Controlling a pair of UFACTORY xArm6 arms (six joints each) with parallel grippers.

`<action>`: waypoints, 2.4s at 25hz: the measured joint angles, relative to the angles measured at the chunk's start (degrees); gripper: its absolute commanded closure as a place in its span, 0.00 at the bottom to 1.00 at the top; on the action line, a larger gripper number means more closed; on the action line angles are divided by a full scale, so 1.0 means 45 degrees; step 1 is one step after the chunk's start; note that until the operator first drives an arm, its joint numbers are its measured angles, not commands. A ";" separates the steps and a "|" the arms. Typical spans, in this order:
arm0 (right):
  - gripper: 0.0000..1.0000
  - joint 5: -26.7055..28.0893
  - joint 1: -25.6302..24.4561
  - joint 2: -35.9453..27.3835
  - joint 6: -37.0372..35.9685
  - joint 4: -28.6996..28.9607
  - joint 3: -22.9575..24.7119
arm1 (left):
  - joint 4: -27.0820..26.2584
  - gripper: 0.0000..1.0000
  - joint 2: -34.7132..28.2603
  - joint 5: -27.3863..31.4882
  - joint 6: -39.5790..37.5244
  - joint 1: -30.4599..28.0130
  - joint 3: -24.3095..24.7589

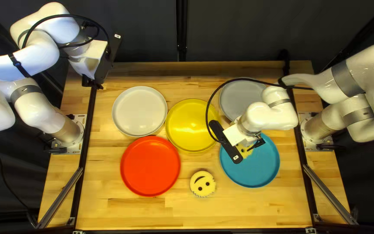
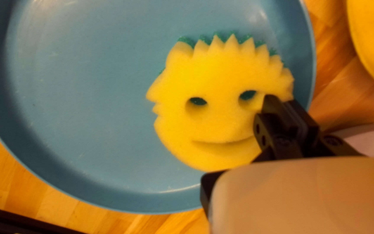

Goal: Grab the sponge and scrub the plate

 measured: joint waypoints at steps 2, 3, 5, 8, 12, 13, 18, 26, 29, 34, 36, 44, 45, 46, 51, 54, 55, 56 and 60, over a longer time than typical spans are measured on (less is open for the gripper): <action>1.00 0.0204 -0.0013 -0.0515 -0.0381 0.0220 0.0403 | 0.0000 0.00 0.0000 0.0000 0.0000 0.0000 0.0000; 1.00 0.0262 -0.0031 -0.0645 -0.0542 0.0305 0.0530 | 0.0000 0.00 0.0000 0.0000 0.0000 0.0000 0.0000; 1.00 0.0364 -0.0118 -0.0859 -0.1066 0.0573 0.0801 | 0.0000 0.00 0.0000 0.0000 0.0000 0.0000 0.0000; 1.00 0.0445 -0.0167 -0.0903 -0.1759 0.0905 0.0970 | 0.0000 0.00 0.0000 0.0000 0.0000 0.0000 0.0000; 1.00 0.0508 0.0004 -0.0425 -0.2530 0.1176 0.0650 | 0.0000 0.00 0.0000 0.0000 0.0000 0.0000 0.0000; 1.00 0.0519 0.0059 -0.0170 -0.2683 0.1198 0.0421 | 0.0000 0.00 0.0000 0.0000 0.0000 0.0000 0.0000; 1.00 0.0605 0.0367 0.1290 -0.3160 0.1169 -0.1104 | 0.0000 0.00 0.0000 0.0000 0.0000 0.0000 0.0000; 1.00 0.0661 0.0725 0.2903 -0.3319 0.0821 -0.2918 | 0.0000 0.00 0.0000 0.0000 0.0000 0.0000 0.0000; 1.00 0.0495 0.0845 0.3179 -0.3402 0.0821 -0.3031 | 0.0000 0.00 0.0000 0.0000 0.0000 0.0000 0.0000; 1.00 0.0464 0.0889 0.2545 -0.3607 0.0966 -0.2220 | 0.0000 0.00 0.0000 0.0000 0.0000 0.0000 0.0000; 1.00 0.0509 0.0910 0.2180 -0.3645 0.1036 -0.1803 | 0.0000 0.00 0.0000 0.0000 0.0000 0.0000 0.0000; 1.00 0.1014 0.1324 0.0072 -0.2962 0.1210 0.0030 | 0.0000 0.00 0.0000 0.0000 0.0000 0.0000 0.0000; 1.00 0.1040 0.1398 -0.0037 -0.2846 0.1218 0.0141 | 0.0000 0.00 0.0000 0.0000 0.0000 0.0000 0.0000; 1.00 0.1054 0.1496 -0.0133 -0.2703 0.1234 0.0243 | 0.0000 0.00 0.0000 0.0000 0.0000 0.0000 0.0000; 1.00 0.0910 0.1675 0.0552 -0.2460 0.1267 -0.0253 | 0.0000 0.00 0.0000 0.0000 0.0000 0.0000 0.0000; 1.00 0.0734 0.1593 0.1617 -0.2543 0.1274 -0.1152 | 0.0000 0.00 0.0000 0.0000 0.0000 0.0000 0.0000; 1.00 0.0694 0.1534 0.1952 -0.2598 0.1279 -0.1475 | 0.0000 0.00 0.0000 0.0000 0.0000 0.0000 0.0000; 1.00 0.0676 0.1461 0.2240 -0.2653 0.1285 -0.1777 | 0.0000 0.00 0.0000 0.0000 0.0000 0.0000 0.0000; 1.00 0.0807 0.1181 0.3016 -0.2744 0.1295 -0.2766 | 0.0000 0.00 0.0000 0.0000 0.0000 0.0000 0.0000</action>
